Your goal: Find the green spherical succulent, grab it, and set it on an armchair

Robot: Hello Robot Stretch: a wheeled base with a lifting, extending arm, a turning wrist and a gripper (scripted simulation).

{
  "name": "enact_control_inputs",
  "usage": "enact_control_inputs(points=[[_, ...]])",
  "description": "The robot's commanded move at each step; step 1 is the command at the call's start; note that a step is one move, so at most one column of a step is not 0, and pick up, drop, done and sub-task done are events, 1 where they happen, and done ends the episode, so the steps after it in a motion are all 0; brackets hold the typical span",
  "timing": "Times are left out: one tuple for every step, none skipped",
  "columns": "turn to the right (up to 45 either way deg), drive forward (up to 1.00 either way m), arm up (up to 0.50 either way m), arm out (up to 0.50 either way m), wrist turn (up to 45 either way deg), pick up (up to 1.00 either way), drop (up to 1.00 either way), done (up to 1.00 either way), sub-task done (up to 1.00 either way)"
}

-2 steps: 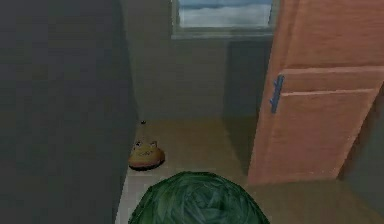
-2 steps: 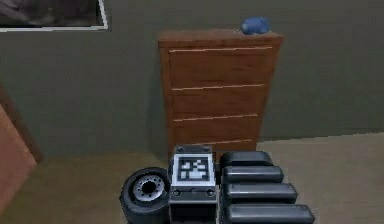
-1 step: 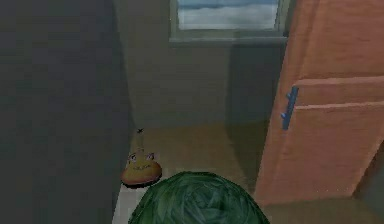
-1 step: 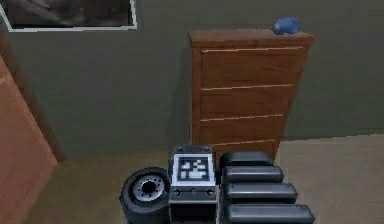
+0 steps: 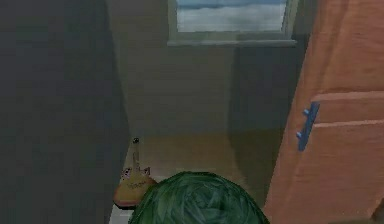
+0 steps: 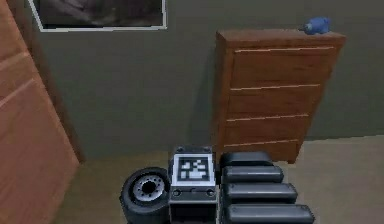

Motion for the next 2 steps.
enact_control_inputs(points=[[18.0,0.0,0.0,0.0,0.0,0.0,0.0,0.0,0.0],[0.0,0.2,0.0,0.0,0.0,0.0,0.0,0.0,0.0]])
